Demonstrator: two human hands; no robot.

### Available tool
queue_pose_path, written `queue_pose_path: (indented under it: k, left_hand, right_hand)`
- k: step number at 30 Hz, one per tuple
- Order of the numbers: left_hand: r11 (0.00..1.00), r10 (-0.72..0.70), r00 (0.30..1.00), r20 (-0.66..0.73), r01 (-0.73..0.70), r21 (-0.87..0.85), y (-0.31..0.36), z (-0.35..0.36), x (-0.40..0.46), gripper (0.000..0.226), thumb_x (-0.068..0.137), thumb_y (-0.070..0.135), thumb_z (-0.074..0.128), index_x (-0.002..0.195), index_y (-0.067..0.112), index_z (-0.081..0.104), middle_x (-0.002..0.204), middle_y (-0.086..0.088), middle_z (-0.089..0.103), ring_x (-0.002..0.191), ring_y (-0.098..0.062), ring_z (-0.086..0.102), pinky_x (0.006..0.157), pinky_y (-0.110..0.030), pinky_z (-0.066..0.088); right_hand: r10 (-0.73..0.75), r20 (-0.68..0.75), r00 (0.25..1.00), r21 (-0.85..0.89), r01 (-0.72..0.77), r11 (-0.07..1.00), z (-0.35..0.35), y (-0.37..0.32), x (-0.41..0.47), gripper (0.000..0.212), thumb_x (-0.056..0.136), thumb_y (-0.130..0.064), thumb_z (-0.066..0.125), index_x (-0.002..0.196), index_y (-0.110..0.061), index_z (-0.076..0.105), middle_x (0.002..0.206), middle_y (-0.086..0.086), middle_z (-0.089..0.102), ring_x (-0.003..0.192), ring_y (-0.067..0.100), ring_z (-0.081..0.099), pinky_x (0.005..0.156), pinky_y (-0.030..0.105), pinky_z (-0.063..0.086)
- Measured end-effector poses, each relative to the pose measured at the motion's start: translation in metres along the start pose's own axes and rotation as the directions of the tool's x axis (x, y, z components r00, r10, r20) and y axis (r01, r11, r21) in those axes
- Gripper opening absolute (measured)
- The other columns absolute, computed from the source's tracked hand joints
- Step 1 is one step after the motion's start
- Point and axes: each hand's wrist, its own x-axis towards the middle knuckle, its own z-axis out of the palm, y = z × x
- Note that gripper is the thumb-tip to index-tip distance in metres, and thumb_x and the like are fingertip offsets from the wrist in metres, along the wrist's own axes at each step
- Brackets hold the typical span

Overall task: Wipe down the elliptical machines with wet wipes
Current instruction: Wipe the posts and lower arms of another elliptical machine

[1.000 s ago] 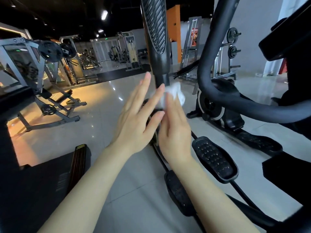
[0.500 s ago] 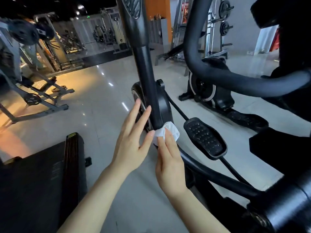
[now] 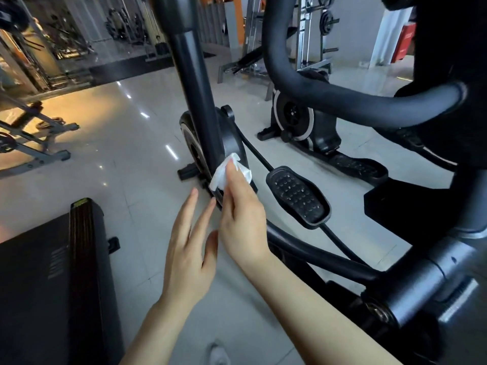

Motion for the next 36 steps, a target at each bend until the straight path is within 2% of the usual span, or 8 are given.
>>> queue_pose_path:
  k: [6, 12, 16, 21, 24, 29, 32, 36]
  left_hand:
    - [0.998, -0.053, 0.995, -0.087, 0.055, 0.022, 0.016, 0.019, -0.012, 0.050, 0.097, 0.019, 0.047, 0.146, 0.012, 0.036, 0.152, -0.012, 0.036, 0.147, -0.025, 0.022, 0.122, -0.031, 0.015]
    - [0.976, 0.201, 0.977, 0.068, -0.206, 0.068, 0.044, 0.077, -0.015, 0.044, 0.096, 0.020, 0.049, 0.140, 0.014, 0.051, 0.150, -0.012, 0.043, 0.144, -0.029, 0.031, 0.121, -0.046, 0.017]
    - [0.935, 0.239, 0.936, 0.259, -0.294, 0.198, 0.052, 0.111, -0.030, 0.046, 0.099, 0.036, 0.042, 0.140, 0.019, 0.054, 0.149, -0.007, 0.048, 0.143, -0.026, 0.033, 0.120, -0.053, 0.005]
    - [0.933, 0.219, 0.932, 0.289, -0.287, 0.216, 0.051, 0.118, -0.033, 0.049, 0.102, 0.041, 0.033, 0.140, 0.019, 0.055, 0.147, -0.007, 0.050, 0.140, -0.025, 0.035, 0.119, -0.052, 0.002]
    - [0.931, 0.235, 0.926, 0.295, -0.301, 0.205, 0.048, 0.114, -0.031, 0.050, 0.104, 0.041, 0.028, 0.138, 0.018, 0.057, 0.140, -0.008, 0.057, 0.138, -0.025, 0.038, 0.119, -0.051, 0.004]
    - [0.911, 0.310, 0.911, 0.274, -0.366, 0.187, 0.042, 0.106, -0.023, 0.044, 0.100, 0.035, 0.039, 0.131, 0.016, 0.064, 0.128, -0.007, 0.065, 0.130, -0.024, 0.045, 0.119, -0.047, 0.008]
    - [0.915, 0.287, 0.918, 0.273, -0.347, 0.204, 0.046, 0.109, -0.025, 0.044, 0.099, 0.034, 0.040, 0.132, 0.015, 0.063, 0.129, -0.009, 0.063, 0.131, -0.027, 0.045, 0.119, -0.049, 0.007]
    - [0.915, 0.270, 0.924, 0.272, -0.334, 0.225, 0.050, 0.113, -0.031, 0.047, 0.098, 0.036, 0.041, 0.137, 0.013, 0.058, 0.137, -0.012, 0.058, 0.135, -0.030, 0.041, 0.118, -0.051, 0.008]
  right_hand:
    - [0.009, 0.131, 0.991, -0.515, 0.061, 0.855, -0.045, 0.055, -0.038, 0.039, 0.083, -0.004, 0.038, 0.114, -0.014, 0.060, 0.082, -0.002, 0.064, 0.070, 0.020, 0.056, 0.062, 0.028, 0.044]
    - [0.473, 0.276, 0.837, -0.916, 0.080, 0.394, -0.157, 0.054, -0.063, 0.046, 0.072, -0.010, 0.030, 0.103, -0.027, 0.060, 0.088, -0.003, 0.068, 0.086, 0.023, 0.064, 0.095, 0.028, 0.029]
    - [0.570, 0.232, 0.788, -0.942, 0.036, 0.334, -0.206, 0.036, -0.069, 0.022, 0.079, -0.004, 0.040, 0.082, -0.026, 0.046, 0.088, -0.006, 0.059, 0.086, 0.019, 0.053, 0.078, 0.023, 0.034]
    - [0.254, 0.155, 0.955, -0.919, 0.045, 0.393, -0.195, 0.053, -0.103, 0.044, 0.073, -0.004, 0.038, 0.092, -0.016, 0.076, 0.082, -0.001, 0.072, 0.080, 0.021, 0.070, 0.077, 0.030, 0.057]
    - [0.212, 0.163, 0.964, -0.869, 0.039, 0.493, -0.189, 0.059, -0.107, 0.046, 0.068, 0.004, 0.047, 0.100, -0.016, 0.074, 0.092, -0.001, 0.072, 0.087, 0.021, 0.068, 0.080, 0.032, 0.057]
    - [0.192, 0.223, 0.956, -0.884, 0.115, 0.452, -0.242, 0.058, -0.112, 0.045, 0.066, 0.004, 0.070, 0.106, -0.016, 0.074, 0.107, 0.002, 0.073, 0.099, 0.022, 0.070, 0.090, 0.032, 0.053]
    - [0.236, 0.080, 0.968, -0.901, -0.032, 0.433, -0.283, 0.076, -0.107, 0.045, 0.076, 0.004, 0.062, 0.116, -0.012, 0.070, 0.127, 0.009, 0.065, 0.115, 0.028, 0.063, 0.100, 0.039, 0.049]
    - [0.228, 0.008, 0.974, -0.799, -0.131, 0.587, -0.275, 0.081, -0.133, 0.034, 0.091, -0.011, 0.052, 0.121, -0.013, 0.067, 0.141, 0.003, 0.055, 0.136, 0.015, 0.045, 0.109, 0.026, 0.038]
